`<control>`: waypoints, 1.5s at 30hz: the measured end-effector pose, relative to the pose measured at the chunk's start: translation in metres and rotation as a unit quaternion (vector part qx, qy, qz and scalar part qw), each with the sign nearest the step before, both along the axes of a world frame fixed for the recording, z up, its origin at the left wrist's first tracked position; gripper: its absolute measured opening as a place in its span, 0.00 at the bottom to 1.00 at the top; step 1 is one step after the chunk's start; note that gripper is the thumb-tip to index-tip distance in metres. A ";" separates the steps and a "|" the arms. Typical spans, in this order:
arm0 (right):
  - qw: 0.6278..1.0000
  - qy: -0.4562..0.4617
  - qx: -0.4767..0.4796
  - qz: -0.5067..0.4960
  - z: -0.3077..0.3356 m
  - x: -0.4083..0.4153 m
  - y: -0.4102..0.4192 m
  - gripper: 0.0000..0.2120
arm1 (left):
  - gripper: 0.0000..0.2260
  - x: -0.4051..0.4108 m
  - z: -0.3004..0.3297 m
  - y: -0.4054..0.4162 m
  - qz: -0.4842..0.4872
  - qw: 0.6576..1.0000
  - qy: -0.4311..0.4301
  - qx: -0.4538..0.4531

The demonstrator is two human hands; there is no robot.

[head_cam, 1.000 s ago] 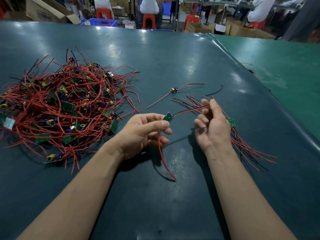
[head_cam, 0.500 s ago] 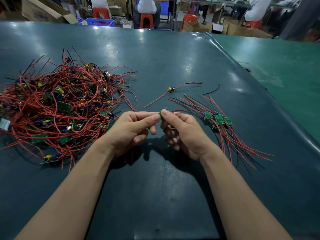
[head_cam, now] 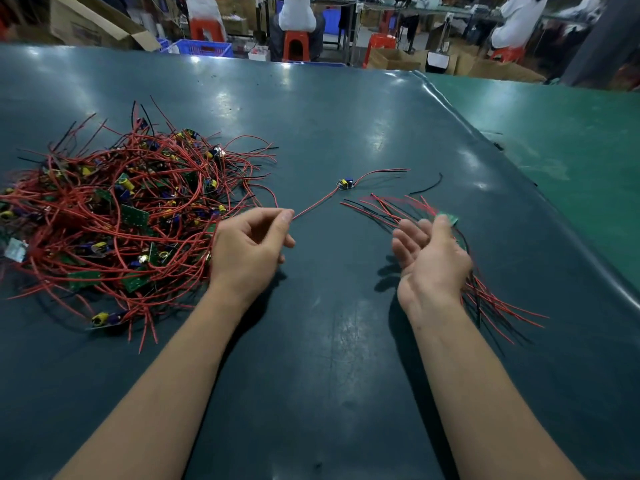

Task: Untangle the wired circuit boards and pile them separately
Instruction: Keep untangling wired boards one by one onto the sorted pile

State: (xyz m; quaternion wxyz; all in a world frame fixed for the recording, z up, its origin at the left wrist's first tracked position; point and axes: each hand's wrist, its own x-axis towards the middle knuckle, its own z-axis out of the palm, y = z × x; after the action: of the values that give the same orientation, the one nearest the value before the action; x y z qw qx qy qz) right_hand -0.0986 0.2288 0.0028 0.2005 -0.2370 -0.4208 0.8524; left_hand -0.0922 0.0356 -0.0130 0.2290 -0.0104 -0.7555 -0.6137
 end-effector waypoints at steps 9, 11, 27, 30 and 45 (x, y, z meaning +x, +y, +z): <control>0.989 -0.030 0.094 0.110 -0.002 0.003 -0.013 0.08 | 0.15 0.002 -0.002 -0.014 0.282 0.873 -0.014 -0.398; 0.979 -0.025 0.155 0.130 -0.004 0.005 -0.017 0.09 | 0.16 0.002 -0.004 -0.018 0.274 0.846 -0.125 -0.440; 0.940 0.005 0.266 0.216 -0.002 0.013 -0.025 0.08 | 0.09 0.010 0.008 -0.015 0.236 0.905 0.191 -0.299; 0.927 0.033 0.225 0.298 0.001 0.016 -0.029 0.07 | 0.07 0.012 0.009 -0.009 0.167 0.898 0.306 -0.270; 0.905 0.096 0.085 0.406 0.001 0.013 -0.025 0.12 | 0.16 0.025 0.002 0.024 -0.133 0.903 0.327 -0.243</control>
State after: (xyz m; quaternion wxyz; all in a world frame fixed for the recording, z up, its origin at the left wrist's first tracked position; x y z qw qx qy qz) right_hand -0.0851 0.2039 0.0041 -0.1040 0.0556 -0.5305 0.8395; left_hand -0.0676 0.0600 -0.0105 0.3697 -0.3662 -0.7558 -0.3976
